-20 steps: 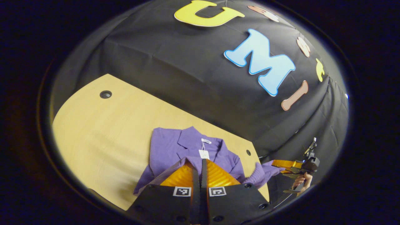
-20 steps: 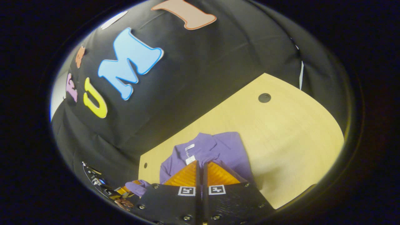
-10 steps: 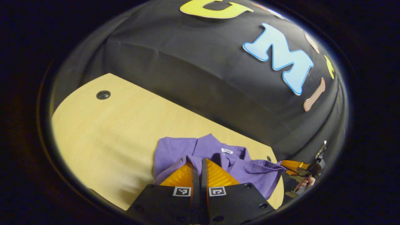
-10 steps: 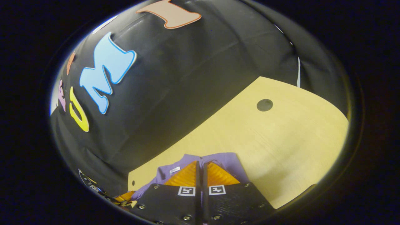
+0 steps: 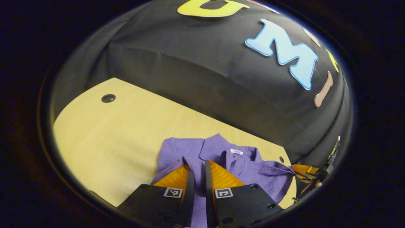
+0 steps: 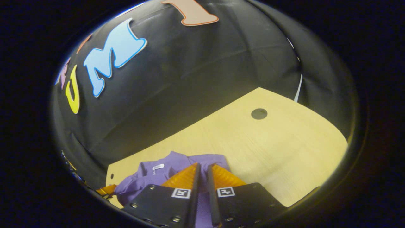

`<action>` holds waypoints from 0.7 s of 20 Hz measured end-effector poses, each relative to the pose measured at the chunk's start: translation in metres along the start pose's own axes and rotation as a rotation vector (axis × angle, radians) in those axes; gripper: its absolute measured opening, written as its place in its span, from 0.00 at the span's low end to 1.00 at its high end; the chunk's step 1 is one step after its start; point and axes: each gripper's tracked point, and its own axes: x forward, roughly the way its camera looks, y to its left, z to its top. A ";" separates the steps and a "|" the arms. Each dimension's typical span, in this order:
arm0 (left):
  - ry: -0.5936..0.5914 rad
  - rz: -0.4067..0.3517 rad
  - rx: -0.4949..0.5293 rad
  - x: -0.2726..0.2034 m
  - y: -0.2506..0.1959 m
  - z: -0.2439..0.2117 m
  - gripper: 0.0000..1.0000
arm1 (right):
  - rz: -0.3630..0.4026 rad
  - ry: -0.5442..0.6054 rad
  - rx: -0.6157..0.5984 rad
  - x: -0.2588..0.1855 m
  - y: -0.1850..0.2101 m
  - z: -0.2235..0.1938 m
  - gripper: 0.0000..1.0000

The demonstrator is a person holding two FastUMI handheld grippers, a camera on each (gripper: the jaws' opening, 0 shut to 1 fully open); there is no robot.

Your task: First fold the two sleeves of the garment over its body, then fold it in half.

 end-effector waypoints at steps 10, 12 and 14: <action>-0.164 -0.046 0.175 -0.141 -0.080 0.010 0.82 | 0.058 -0.169 -0.311 -0.135 0.022 0.021 0.86; -0.217 -0.018 0.188 -0.171 -0.084 0.011 0.73 | 0.081 -0.202 -0.350 -0.163 0.028 0.022 0.87; -0.258 -0.005 0.196 -0.204 -0.092 0.011 0.74 | 0.101 -0.238 -0.380 -0.190 0.030 0.026 0.87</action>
